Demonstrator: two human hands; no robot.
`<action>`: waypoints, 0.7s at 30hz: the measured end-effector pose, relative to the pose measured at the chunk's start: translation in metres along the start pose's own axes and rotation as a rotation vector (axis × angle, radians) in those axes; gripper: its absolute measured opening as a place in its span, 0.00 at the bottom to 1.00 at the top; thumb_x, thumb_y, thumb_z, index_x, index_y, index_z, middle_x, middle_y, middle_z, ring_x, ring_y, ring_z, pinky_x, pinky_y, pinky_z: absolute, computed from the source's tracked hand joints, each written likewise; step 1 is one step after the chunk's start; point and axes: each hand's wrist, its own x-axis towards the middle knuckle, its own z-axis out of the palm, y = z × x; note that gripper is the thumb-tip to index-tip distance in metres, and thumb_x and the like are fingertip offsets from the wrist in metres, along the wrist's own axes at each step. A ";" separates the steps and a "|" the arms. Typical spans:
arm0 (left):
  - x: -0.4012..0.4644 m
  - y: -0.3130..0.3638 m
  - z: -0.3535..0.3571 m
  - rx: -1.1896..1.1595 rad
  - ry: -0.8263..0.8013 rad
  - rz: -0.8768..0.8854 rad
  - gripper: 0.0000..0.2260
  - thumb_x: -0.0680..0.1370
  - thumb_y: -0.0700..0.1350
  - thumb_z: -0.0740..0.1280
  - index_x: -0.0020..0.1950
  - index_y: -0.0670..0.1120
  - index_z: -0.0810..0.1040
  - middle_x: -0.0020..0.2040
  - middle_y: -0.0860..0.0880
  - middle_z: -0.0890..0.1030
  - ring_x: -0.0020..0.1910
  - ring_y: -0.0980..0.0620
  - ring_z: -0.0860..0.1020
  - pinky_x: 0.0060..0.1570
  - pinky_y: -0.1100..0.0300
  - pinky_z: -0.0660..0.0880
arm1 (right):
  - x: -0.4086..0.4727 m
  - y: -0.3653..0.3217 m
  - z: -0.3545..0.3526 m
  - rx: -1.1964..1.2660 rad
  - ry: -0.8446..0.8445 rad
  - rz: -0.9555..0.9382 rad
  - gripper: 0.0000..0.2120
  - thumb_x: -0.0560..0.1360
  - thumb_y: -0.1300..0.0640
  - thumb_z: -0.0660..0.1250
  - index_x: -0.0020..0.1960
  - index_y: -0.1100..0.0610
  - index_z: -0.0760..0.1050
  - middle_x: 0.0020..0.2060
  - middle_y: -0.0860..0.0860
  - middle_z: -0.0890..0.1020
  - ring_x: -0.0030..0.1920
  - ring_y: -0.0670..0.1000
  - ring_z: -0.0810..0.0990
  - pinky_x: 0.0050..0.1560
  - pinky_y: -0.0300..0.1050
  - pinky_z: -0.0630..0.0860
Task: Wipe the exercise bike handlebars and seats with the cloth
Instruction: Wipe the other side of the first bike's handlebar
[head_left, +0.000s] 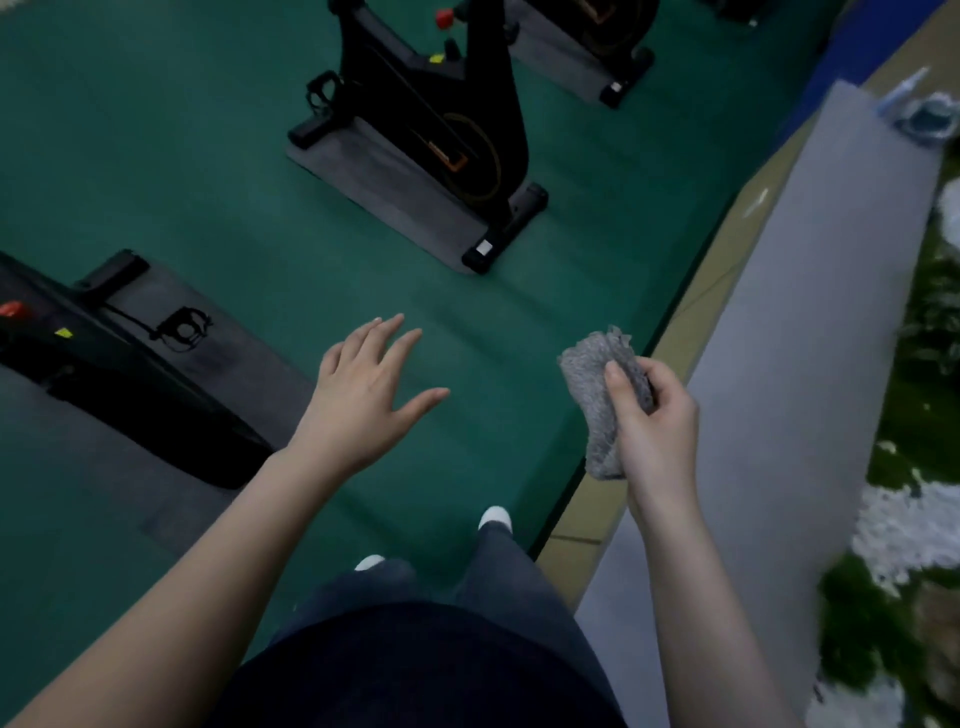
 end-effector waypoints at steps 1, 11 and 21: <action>0.009 0.010 0.002 -0.006 0.011 -0.027 0.40 0.71 0.71 0.45 0.75 0.49 0.62 0.76 0.48 0.60 0.75 0.47 0.56 0.70 0.49 0.54 | 0.019 -0.001 -0.006 -0.018 -0.025 -0.012 0.03 0.77 0.53 0.67 0.49 0.51 0.78 0.44 0.49 0.83 0.47 0.53 0.82 0.51 0.58 0.79; 0.074 0.037 -0.003 -0.017 0.102 -0.311 0.38 0.71 0.70 0.47 0.74 0.49 0.62 0.74 0.50 0.65 0.73 0.49 0.60 0.70 0.50 0.57 | 0.160 -0.039 0.027 -0.082 -0.313 -0.194 0.04 0.77 0.56 0.67 0.49 0.56 0.78 0.40 0.47 0.81 0.42 0.48 0.79 0.44 0.44 0.75; 0.185 -0.031 -0.027 -0.050 0.176 -0.525 0.35 0.74 0.68 0.57 0.74 0.48 0.63 0.73 0.49 0.66 0.72 0.47 0.62 0.69 0.49 0.58 | 0.274 -0.096 0.156 -0.065 -0.527 -0.309 0.05 0.77 0.57 0.67 0.51 0.58 0.78 0.43 0.49 0.82 0.45 0.48 0.80 0.48 0.42 0.75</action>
